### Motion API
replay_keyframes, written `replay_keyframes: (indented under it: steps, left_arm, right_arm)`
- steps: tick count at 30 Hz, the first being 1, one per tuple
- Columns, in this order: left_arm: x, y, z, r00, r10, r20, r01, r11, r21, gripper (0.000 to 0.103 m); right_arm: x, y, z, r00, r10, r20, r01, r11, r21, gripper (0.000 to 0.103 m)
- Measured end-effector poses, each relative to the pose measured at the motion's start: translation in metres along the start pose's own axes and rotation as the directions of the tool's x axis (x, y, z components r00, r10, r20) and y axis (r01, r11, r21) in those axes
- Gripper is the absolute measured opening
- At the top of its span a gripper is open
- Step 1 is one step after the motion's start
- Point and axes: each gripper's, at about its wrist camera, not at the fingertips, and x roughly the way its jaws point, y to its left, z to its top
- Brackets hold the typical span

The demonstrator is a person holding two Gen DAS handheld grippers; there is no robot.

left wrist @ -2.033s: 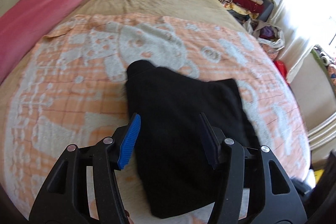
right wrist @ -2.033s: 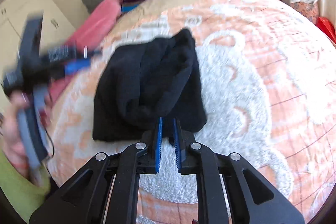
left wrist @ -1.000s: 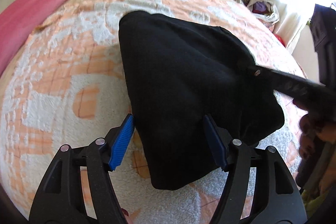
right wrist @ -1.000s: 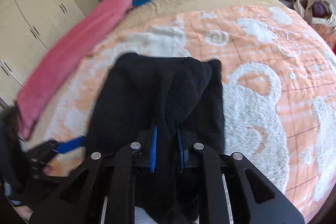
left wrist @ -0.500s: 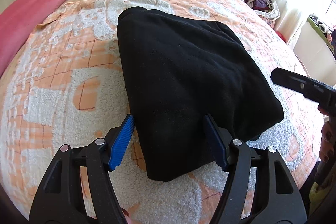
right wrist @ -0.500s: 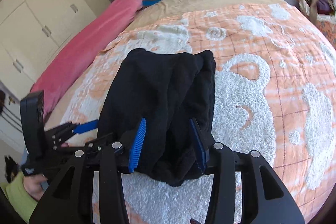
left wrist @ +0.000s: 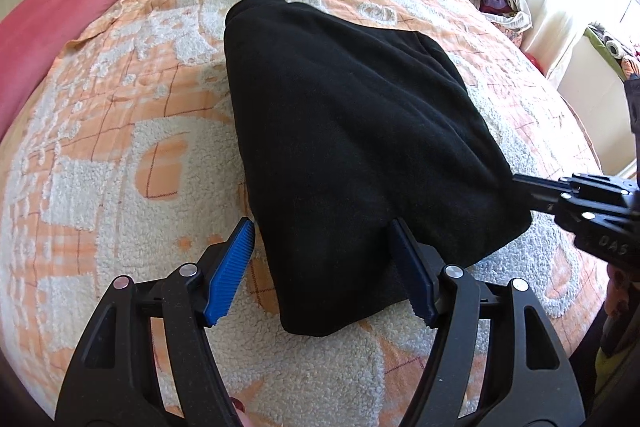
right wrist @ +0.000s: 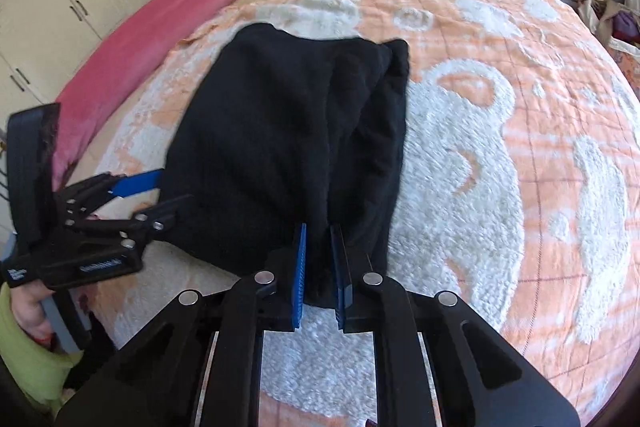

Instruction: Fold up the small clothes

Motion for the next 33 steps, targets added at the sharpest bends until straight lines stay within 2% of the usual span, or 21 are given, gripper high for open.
replay_keyframes:
  steps: [7,11,13,15,20,33]
  left_arm:
    - [0.001,-0.001,-0.001,1.0,0.005,0.0,-0.005,1.0,0.003,0.061]
    - [-0.003,-0.001,-0.001,1.0,0.011,0.008,-0.011,1.0,0.003,0.061]
    - [-0.006,0.0,-0.001,1.0,0.017,0.012,-0.017,1.0,0.003,0.061]
    - [-0.009,0.0,0.0,1.0,0.018,0.018,-0.018,1.0,0.003,0.062]
    - [-0.017,0.0,0.003,0.999,0.022,0.033,-0.022,1.0,0.003,0.065]
    - [-0.04,0.004,0.011,0.997,0.03,0.075,-0.029,1.0,-0.01,0.066]
  right_arm:
    - [0.006,-0.005,0.0,1.0,-0.004,-0.001,0.004,1.0,0.024,0.011]
    - [0.001,0.001,0.003,0.999,-0.023,0.023,0.023,1.0,-0.01,0.02]
    - [-0.005,0.002,0.004,0.999,-0.031,0.042,0.032,0.999,-0.018,0.031]
    - [-0.01,0.001,0.004,0.998,-0.029,0.056,0.03,0.999,-0.014,0.035]
    - [-0.023,-0.001,0.007,0.995,-0.012,0.101,0.013,1.0,-0.007,0.037]
    - [-0.046,-0.004,0.016,0.979,0.015,0.205,-0.017,1.0,0.009,0.059]
